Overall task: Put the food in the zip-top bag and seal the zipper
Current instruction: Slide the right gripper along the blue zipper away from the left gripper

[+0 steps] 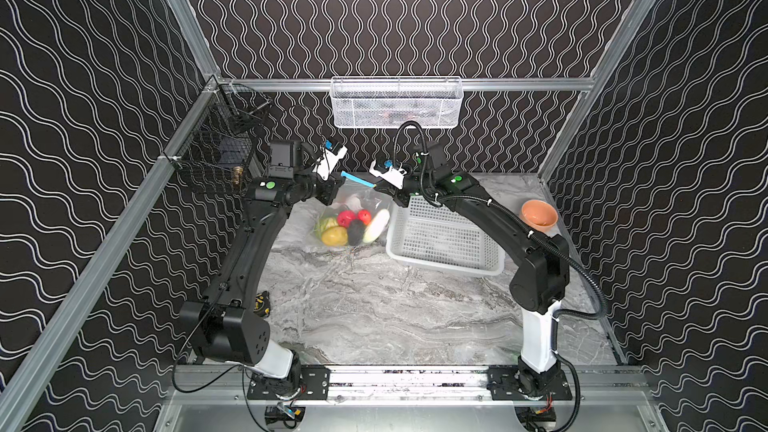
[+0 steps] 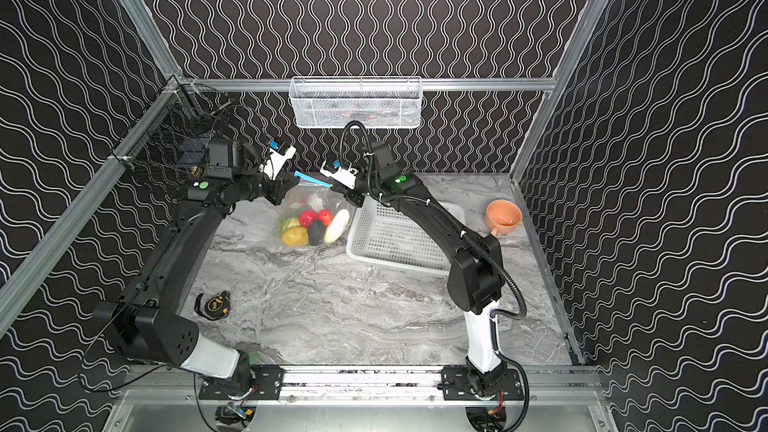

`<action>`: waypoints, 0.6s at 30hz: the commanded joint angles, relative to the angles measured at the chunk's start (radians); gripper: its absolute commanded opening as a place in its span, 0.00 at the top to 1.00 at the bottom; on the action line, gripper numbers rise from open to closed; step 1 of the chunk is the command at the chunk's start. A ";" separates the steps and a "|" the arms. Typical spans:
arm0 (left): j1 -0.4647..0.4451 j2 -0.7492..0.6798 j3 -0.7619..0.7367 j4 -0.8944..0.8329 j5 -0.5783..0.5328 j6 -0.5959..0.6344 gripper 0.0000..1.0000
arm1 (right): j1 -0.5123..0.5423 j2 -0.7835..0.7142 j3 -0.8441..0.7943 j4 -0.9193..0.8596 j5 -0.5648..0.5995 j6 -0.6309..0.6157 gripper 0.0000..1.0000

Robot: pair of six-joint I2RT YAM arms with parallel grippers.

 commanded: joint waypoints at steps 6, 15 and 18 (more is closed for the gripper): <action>0.015 -0.017 0.017 0.026 -0.097 -0.042 1.00 | -0.008 -0.022 -0.023 -0.020 0.071 -0.011 0.96; 0.025 -0.003 0.044 -0.002 -0.143 -0.044 1.00 | -0.010 -0.042 -0.072 0.023 0.107 0.000 0.95; 0.032 0.002 0.053 -0.009 -0.149 -0.049 1.00 | -0.015 -0.045 -0.085 0.027 0.108 0.002 0.95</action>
